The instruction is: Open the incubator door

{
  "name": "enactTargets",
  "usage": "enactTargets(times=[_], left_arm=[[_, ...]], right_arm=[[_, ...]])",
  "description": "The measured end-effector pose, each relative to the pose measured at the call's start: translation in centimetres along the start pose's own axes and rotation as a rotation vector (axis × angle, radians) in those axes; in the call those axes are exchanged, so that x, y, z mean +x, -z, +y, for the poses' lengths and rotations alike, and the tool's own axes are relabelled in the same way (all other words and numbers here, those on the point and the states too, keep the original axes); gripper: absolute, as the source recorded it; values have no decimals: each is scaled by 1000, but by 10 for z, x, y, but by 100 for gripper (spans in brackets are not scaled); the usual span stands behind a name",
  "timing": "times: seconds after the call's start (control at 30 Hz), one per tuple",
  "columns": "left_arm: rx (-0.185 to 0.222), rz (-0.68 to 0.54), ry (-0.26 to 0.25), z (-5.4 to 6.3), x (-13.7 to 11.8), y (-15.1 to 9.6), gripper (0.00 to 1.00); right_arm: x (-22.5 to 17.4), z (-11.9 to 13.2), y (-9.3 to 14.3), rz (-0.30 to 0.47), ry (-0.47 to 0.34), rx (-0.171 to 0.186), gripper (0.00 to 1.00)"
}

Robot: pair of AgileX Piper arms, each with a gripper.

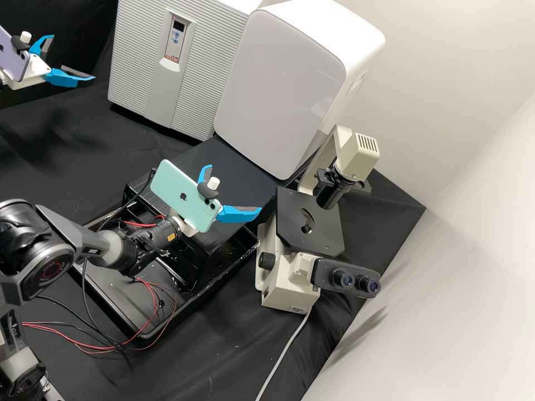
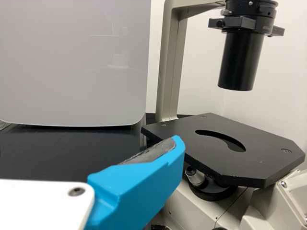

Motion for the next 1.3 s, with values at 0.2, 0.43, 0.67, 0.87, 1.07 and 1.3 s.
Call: enactTargets(times=[0.2,0.43,0.67,0.87,1.07,1.3], left_arm=[[0,0,0,0,0,0,100],[3,-4,5,-1,0,1,100],[8,-71,8,0,18,20,100],[-7,-103,12,1,55,56,100],[5,-144,1,2,89,84,100],[-1,-253,-32,9,125,100,100]], right_arm=[[0,0,0,0,0,0,100],[0,0,0,0,0,0,100],[0,0,0,0,0,0,100],[0,0,0,0,0,0,100],[0,0,0,0,0,0,100],[0,0,0,0,0,0,100]])
